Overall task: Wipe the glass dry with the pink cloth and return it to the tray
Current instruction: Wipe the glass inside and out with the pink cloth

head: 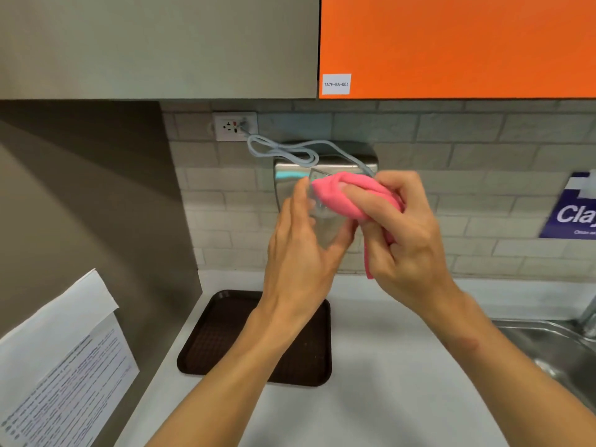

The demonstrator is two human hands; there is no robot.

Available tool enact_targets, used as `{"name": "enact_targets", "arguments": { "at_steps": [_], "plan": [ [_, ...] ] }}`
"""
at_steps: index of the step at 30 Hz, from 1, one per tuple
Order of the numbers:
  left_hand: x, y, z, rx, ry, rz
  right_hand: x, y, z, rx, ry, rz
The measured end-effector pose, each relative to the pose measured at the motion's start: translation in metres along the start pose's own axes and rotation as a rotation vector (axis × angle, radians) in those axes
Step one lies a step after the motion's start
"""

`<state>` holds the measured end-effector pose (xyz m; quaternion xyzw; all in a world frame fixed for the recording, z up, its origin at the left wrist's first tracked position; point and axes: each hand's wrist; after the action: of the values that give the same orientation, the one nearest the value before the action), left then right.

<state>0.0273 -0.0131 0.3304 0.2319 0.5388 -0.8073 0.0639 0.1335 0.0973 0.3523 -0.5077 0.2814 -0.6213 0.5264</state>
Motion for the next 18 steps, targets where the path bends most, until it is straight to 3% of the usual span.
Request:
{"name": "enact_targets", "arguments": {
  "at_steps": [3,6,10,14,18],
  "plan": [
    [-0.003,-0.002,-0.004,-0.019,-0.007,-0.052,0.01,-0.012,0.004,0.009,0.188,0.125],
    [0.002,-0.004,0.001,-0.047,0.041,-0.01,0.002,-0.01,0.012,0.0,0.2,0.137],
    [0.001,-0.01,0.001,-0.09,0.265,0.057,-0.002,-0.006,0.009,-0.007,0.022,0.036],
    [-0.011,-0.021,-0.003,-0.151,0.715,0.193,0.008,-0.016,-0.015,0.011,-0.247,-0.122],
    [-0.004,-0.033,0.009,-0.163,0.731,0.118,0.016,0.018,-0.032,0.155,-0.483,-0.196]
  ]
}}
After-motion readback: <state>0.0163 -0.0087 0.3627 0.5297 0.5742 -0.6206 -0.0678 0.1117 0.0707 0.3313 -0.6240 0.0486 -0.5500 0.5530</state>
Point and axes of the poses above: each hand's wrist, its own y-axis away from the middle knuckle, its own z-axis out of the back of the hand, x = y × z, and after that the axes turned 15 degrees about -z, right-handed
